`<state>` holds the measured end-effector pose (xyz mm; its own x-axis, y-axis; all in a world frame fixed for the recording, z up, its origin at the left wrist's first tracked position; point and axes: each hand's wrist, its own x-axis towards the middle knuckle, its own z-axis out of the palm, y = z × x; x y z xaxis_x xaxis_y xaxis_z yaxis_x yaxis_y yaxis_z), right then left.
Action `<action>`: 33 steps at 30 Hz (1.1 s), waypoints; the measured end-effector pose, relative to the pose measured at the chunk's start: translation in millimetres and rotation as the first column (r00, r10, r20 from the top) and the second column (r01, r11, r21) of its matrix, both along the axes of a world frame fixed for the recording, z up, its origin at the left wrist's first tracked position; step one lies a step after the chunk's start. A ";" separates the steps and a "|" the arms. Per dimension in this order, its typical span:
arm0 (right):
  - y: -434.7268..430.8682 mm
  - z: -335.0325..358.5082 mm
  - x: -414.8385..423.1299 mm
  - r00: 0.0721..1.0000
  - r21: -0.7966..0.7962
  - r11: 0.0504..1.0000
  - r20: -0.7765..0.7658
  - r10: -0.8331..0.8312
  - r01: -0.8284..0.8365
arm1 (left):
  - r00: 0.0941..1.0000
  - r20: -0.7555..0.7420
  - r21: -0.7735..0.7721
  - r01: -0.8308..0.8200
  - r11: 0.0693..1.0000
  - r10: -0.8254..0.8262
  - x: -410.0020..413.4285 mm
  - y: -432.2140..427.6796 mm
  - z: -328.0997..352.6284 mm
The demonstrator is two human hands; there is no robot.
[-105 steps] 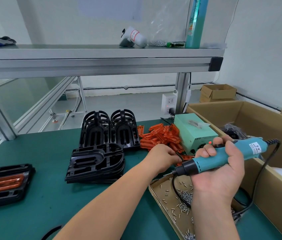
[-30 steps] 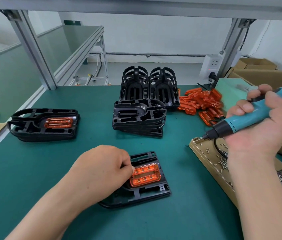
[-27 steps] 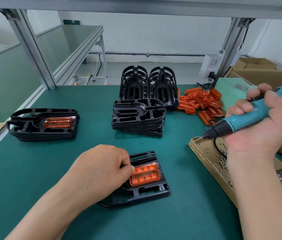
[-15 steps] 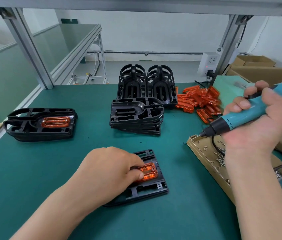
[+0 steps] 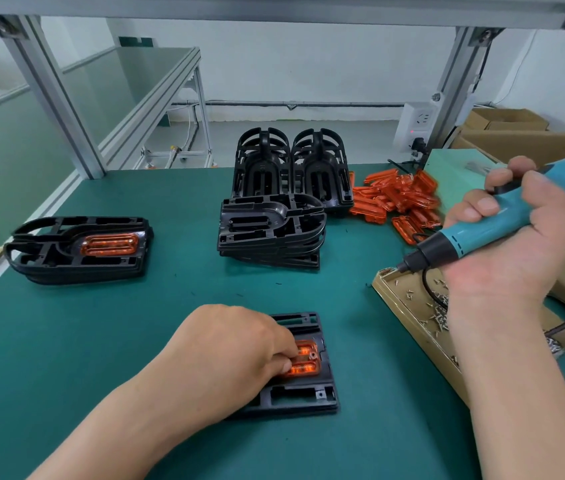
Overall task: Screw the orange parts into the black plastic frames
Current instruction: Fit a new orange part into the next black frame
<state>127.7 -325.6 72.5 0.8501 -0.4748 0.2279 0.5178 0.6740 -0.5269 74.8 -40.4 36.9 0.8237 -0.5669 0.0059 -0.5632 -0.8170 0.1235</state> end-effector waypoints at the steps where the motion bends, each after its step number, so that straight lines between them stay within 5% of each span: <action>1: 0.8 0.6 -0.4 1.000 0.000 1.000 0.004 0.005 -0.005 | 1.000 0.000 0.003 0.012 1.000 -0.012 -0.7 -0.1 0.8; 16: 49.5 -1.0 -11.5 0.982 -0.143 0.972 -0.013 0.188 -0.188 | 0.998 -0.031 -0.090 0.051 0.995 -0.054 -4.6 6.6 6.8; 19: 50.7 -1.9 -11.8 0.980 -0.147 0.969 -0.015 0.199 -0.199 | 0.994 -0.097 -0.312 -0.075 0.947 0.047 -6.6 7.3 6.8; 21: 50.3 -2.0 -11.7 0.978 -0.140 0.968 -0.014 0.207 -0.207 | 0.966 -0.222 -0.625 -0.245 0.741 0.132 -1.8 9.4 7.0; 23: 50.1 -2.0 -11.1 0.976 -0.127 0.968 -0.018 0.218 -0.218 | 0.838 -0.546 -0.811 -0.532 0.243 0.010 9.1 17.9 12.7; 24: 50.1 -2.1 -10.9 0.975 -0.119 0.968 -0.022 0.222 -0.223 | 0.740 -0.649 -0.751 -0.661 -0.012 -0.179 15.2 22.5 15.5; 26: 50.9 -2.9 -10.7 0.973 -0.107 0.967 -0.027 0.230 -0.231 | 0.586 -0.670 -0.517 -0.809 -0.280 -0.456 22.7 31.2 20.2; 28: 52.3 -3.7 -10.7 0.971 -0.104 0.966 -0.037 0.236 -0.238 | 0.525 -0.644 -0.405 -0.851 -0.334 -0.556 23.4 35.9 20.3; 33: 57.6 -5.1 -11.7 0.966 -0.105 0.960 -0.045 0.254 -0.258 | 0.542 -0.688 -0.497 -0.837 -0.231 -0.483 16.9 25.1 17.5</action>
<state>115.9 -268.0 67.5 0.9475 -0.2141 0.2376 0.3175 0.7194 -0.6178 91.7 -15.2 54.3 0.9212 -0.2617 -0.2880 0.3882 0.5653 0.7278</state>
